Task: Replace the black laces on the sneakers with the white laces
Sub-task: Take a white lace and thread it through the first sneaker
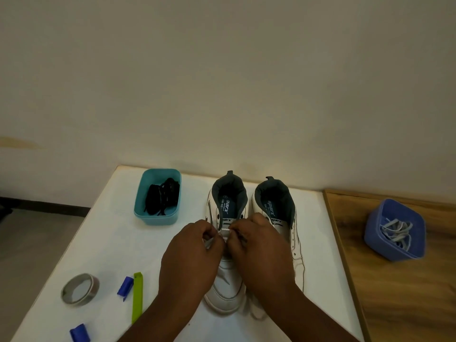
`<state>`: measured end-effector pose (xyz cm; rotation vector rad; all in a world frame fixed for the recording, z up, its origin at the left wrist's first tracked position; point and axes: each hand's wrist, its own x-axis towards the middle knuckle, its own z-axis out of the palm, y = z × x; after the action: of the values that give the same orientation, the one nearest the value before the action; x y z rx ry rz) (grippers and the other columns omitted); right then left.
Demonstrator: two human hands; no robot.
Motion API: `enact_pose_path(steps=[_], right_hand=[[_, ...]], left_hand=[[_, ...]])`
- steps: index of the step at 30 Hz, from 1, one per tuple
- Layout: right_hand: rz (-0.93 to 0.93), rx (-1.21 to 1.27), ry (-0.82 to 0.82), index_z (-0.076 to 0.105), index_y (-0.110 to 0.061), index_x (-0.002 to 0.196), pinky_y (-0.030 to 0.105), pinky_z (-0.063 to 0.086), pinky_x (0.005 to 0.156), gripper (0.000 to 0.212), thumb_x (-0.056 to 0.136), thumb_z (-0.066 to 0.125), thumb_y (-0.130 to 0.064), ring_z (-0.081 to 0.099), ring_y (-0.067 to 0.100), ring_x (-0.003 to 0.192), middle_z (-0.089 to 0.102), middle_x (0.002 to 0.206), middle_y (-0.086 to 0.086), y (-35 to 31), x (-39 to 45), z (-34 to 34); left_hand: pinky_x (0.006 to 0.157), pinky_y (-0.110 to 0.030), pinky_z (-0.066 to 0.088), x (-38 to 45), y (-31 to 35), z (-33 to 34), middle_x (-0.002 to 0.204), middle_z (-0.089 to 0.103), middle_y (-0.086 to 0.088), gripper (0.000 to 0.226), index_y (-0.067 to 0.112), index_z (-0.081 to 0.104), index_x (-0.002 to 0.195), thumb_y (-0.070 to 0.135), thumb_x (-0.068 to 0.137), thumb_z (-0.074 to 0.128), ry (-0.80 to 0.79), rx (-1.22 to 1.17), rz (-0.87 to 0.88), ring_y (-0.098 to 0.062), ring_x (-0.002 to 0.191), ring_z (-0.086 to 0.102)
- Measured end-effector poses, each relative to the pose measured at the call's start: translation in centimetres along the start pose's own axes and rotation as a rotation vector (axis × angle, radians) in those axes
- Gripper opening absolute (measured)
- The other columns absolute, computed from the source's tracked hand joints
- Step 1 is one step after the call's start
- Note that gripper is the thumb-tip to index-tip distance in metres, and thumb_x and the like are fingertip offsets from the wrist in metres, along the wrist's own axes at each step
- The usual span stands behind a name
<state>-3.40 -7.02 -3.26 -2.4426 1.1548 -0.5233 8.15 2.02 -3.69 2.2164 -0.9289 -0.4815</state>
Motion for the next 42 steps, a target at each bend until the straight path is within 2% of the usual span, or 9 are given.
enact_pose_path(steps=[8, 13, 18, 20, 27, 30, 33, 35, 42], right_hand=[[-0.011, -0.048, -0.03, 0.071, -0.032, 0.092, 0.031, 0.053, 0.067, 0.025, 0.095, 0.049, -0.042, 0.056, 0.007, 0.075, 0.055, 0.088, -0.011, -0.3, 0.3, 0.5], [-0.02, 0.03, -0.042, 0.071, -0.031, 0.088, 0.031, 0.052, 0.067, 0.021, 0.095, 0.053, -0.039, 0.056, 0.008, 0.076, 0.054, 0.088, -0.011, -0.1, 0.7, 0.6], [-0.08, 0.12, -0.097, 0.072, -0.03, 0.092, 0.027, 0.049, 0.07, 0.016, 0.098, 0.058, -0.028, 0.053, 0.003, 0.081, 0.049, 0.088, -0.014, 0.3, 0.9, 1.0], [-0.105, 0.156, -0.118, 0.072, -0.03, 0.097, 0.024, 0.047, 0.072, 0.015, 0.099, 0.059, -0.025, 0.052, 0.002, 0.083, 0.049, 0.091, -0.013, 0.4, 0.9, 0.9], [-0.072, 0.097, -0.134, 0.069, -0.035, 0.117, 0.025, 0.05, 0.089, 0.024, 0.096, 0.062, -0.043, 0.053, 0.005, 0.1, 0.054, 0.109, -0.013, 0.4, 0.3, 0.6], [-0.077, 0.096, -0.113, 0.068, -0.032, 0.119, 0.026, 0.05, 0.087, 0.025, 0.097, 0.061, -0.04, 0.052, 0.007, 0.101, 0.053, 0.11, -0.011, 0.2, 0.2, 0.3], [-0.099, 0.057, -0.097, 0.07, -0.029, 0.117, 0.025, 0.05, 0.084, 0.023, 0.101, 0.053, -0.029, 0.054, 0.009, 0.099, 0.056, 0.108, -0.006, 0.3, 0.4, -0.1], [-0.095, 0.021, -0.079, 0.072, -0.028, 0.114, 0.023, 0.049, 0.083, 0.023, 0.1, 0.054, -0.026, 0.055, 0.011, 0.098, 0.058, 0.106, -0.005, 0.3, 0.4, -0.1], [-0.043, 0.075, -0.014, 0.076, -0.027, 0.106, 0.024, 0.048, 0.081, 0.019, 0.099, 0.059, -0.024, 0.055, 0.011, 0.093, 0.061, 0.098, -0.005, 0.2, 0.4, 0.7]], left_hand=[[0.065, -0.012, 0.035, 0.2, 0.1, -0.1, 0.081, 0.06, 0.02, 0.012, 0.041, 0.056, 0.08, 0.041, 0.091, 0.062, -0.017, -0.036, -0.012, 0.003, 0.079, 0.056], [0.068, -0.016, 0.041, 0.7, -0.4, -0.3, 0.079, 0.065, 0.017, 0.01, 0.037, 0.065, 0.082, 0.041, 0.091, 0.063, -0.041, -0.09, -0.012, -0.001, 0.079, 0.06], [0.069, -0.016, 0.043, 1.3, -0.7, -0.4, 0.085, 0.068, 0.016, 0.006, 0.038, 0.065, 0.098, 0.04, 0.096, 0.06, -0.037, -0.17, -0.082, -0.004, 0.082, 0.064], [0.068, -0.015, 0.043, 1.2, -0.6, -0.7, 0.087, 0.068, 0.015, 0.013, 0.039, 0.06, 0.107, 0.044, 0.094, 0.063, -0.051, -0.195, -0.105, -0.003, 0.081, 0.063], [0.072, -0.019, 0.041, 0.5, -0.2, -1.7, 0.107, 0.055, 0.006, 0.013, 0.036, 0.065, 0.103, 0.045, 0.096, 0.058, 0.023, 0.132, -0.043, -0.01, 0.083, 0.059], [0.075, -0.022, 0.042, 0.0, -0.7, -2.4, 0.11, 0.058, 0.004, 0.02, 0.029, 0.058, 0.118, 0.032, 0.102, 0.047, -0.003, 0.252, -0.039, -0.009, 0.087, 0.057], [0.088, -0.029, 0.047, -0.2, -1.2, -3.1, 0.125, 0.06, 0.002, 0.048, 0.026, 0.043, 0.138, 0.013, 0.094, 0.055, -0.068, 0.28, -0.083, -0.014, 0.1, 0.06], [0.091, -0.028, 0.046, -0.4, -0.9, -3.3, 0.132, 0.055, 0.002, 0.056, 0.028, 0.037, 0.142, 0.01, 0.093, 0.055, -0.089, 0.323, -0.069, -0.014, 0.106, 0.059], [0.097, -0.036, 0.043, -0.6, 0.6, -2.8, 0.144, 0.047, 0.014, 0.044, 0.043, 0.042, 0.141, 0.057, 0.1, 0.038, -0.062, 0.64, 0.007, -0.015, 0.123, 0.053]])
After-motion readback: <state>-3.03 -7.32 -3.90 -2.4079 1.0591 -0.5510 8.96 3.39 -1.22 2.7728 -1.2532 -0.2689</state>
